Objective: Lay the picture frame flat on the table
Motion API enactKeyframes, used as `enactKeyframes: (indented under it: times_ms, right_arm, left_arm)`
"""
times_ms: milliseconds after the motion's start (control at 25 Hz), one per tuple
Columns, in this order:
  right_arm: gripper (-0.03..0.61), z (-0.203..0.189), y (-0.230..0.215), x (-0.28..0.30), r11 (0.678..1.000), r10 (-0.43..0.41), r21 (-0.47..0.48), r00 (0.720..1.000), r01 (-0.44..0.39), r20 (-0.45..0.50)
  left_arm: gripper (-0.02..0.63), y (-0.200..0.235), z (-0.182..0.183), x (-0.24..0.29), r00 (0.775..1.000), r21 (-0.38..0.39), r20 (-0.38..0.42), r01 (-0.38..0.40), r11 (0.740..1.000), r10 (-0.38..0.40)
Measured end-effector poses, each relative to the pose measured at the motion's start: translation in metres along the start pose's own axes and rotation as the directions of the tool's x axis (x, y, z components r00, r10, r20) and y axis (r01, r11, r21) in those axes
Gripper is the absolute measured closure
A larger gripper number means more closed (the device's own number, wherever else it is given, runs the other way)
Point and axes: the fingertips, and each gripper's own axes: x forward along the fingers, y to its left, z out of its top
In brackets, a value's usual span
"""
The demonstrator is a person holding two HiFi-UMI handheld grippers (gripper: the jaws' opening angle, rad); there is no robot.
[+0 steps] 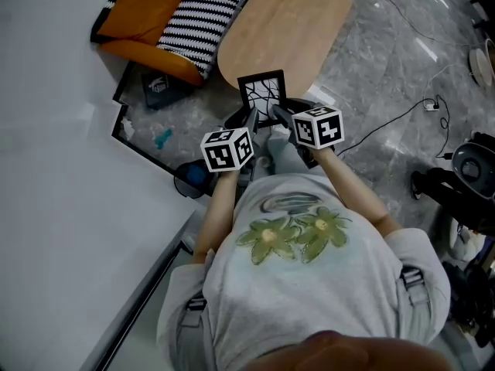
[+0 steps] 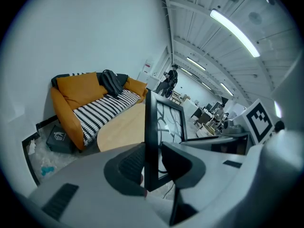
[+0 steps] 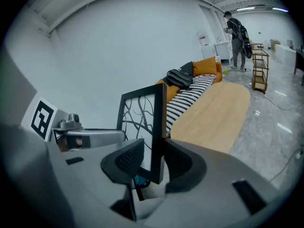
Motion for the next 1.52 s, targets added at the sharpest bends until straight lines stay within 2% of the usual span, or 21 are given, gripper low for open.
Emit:
enactKeyframes:
  times_ms: [440,840,1120,1520]
  right_arm:
    - [0.44,0.044,-0.017,0.027,0.999,0.029,-0.024,1.0,-0.029,0.003]
    - [0.439,0.073,-0.024,0.036,0.999,0.019,-0.035,1.0,-0.019,0.011]
    - [0.439,0.083,-0.033,0.034,0.998,0.035,-0.057,0.999,-0.033,0.029]
    - [0.439,0.093,-0.048,0.045,0.992,0.074,-0.101,0.997,-0.073,0.007]
  left_arm:
    - [0.495,0.016,0.04,0.028,0.999,-0.009,0.022,-0.029,1.0,0.029]
    - [0.494,0.022,0.067,0.042,0.999,-0.016,0.037,-0.027,1.0,0.028]
    - [0.494,0.016,0.076,0.05,0.998,-0.002,0.047,-0.038,0.999,0.038]
    - [0.494,0.018,0.081,0.066,0.992,-0.001,0.073,-0.104,0.995,0.104]
